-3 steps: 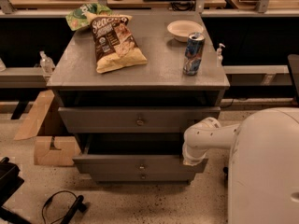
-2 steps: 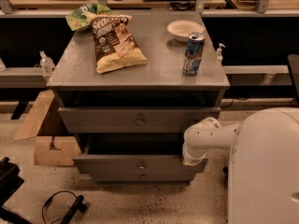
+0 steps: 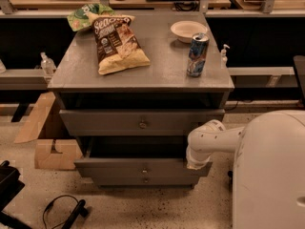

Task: Open middle drawer

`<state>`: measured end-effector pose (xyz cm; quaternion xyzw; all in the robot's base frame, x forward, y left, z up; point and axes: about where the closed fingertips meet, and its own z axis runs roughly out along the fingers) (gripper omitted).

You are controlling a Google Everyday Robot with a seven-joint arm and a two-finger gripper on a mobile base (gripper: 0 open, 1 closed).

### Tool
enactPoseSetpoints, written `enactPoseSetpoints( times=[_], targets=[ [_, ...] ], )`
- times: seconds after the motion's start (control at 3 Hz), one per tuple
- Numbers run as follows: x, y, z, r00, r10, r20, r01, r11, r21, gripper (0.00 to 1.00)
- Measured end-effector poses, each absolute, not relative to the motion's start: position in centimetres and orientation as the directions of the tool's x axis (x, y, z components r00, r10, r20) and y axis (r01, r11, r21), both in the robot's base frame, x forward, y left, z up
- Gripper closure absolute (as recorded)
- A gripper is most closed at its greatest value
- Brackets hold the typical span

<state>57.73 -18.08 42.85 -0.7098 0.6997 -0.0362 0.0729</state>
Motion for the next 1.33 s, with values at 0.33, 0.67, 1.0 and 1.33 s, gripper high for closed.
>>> enactPoseSetpoints(
  times=[0.33,0.67,1.0,1.33],
  targets=[
    [57.73,-18.08,42.85,0.018,-0.999,-0.051,-0.988,-0.01,-0.154,1.0],
    [57.73,-18.08,42.85,0.018,-0.999,-0.051,-0.988,-0.01,-0.154,0.73],
    [57.72,-18.08,42.85,0.018,-0.999,-0.051,-0.988,-0.01,-0.154,0.5],
    [57.72,-18.08,42.84,0.018,-0.999,-0.051,-0.988,-0.01,-0.154,0.27]
  ],
)
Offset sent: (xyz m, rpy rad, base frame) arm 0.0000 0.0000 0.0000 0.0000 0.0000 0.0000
